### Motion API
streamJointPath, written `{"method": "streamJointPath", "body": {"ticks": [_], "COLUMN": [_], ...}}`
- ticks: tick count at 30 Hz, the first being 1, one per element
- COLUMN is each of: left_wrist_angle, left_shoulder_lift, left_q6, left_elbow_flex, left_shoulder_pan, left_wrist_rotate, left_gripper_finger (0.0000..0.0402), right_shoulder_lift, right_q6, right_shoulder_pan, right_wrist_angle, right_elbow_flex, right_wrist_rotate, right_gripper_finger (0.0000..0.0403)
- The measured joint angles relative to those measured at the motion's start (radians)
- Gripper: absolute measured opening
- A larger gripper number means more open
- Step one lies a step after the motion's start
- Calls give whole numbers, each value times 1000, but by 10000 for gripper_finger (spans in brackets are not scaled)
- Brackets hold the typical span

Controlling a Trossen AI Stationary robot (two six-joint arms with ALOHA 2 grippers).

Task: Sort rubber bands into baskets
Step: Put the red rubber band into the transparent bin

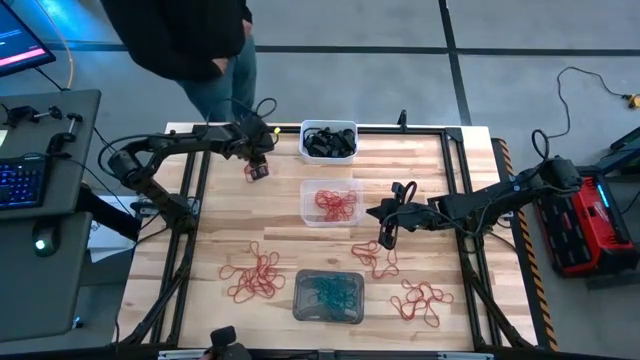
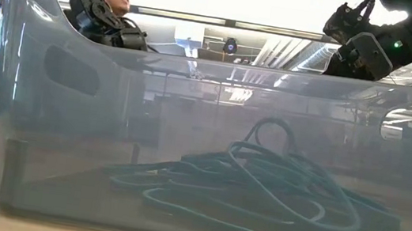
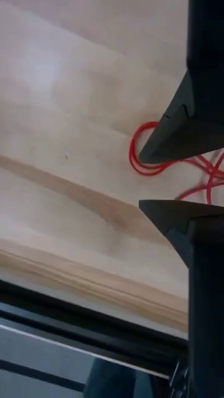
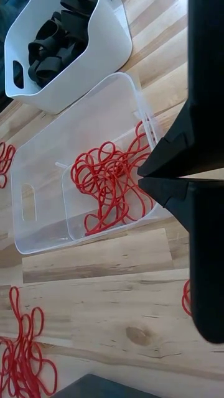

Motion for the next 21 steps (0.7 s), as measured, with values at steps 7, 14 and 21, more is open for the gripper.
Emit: {"method": "streamJointPath", "body": {"ticks": [7,14,21], "left_wrist_angle": [9,6,14], "left_shoulder_lift": [4,73,94], "left_q6": [34,65,89], "left_elbow_flex": [0,0,0], "left_shoulder_pan": [2,4,-1], "left_wrist_rotate": [42,31,3], "left_gripper_finger": [82,74,74], "right_shoulder_lift": [0,0,0], "right_q6": [0,0,0], "right_shoulder_pan": [0,0,0], "right_wrist_angle": [0,3,3], "right_elbow_flex": [0,0,0], "right_wrist_rotate": [0,0,0], "right_gripper_finger": [0,0,0]}}
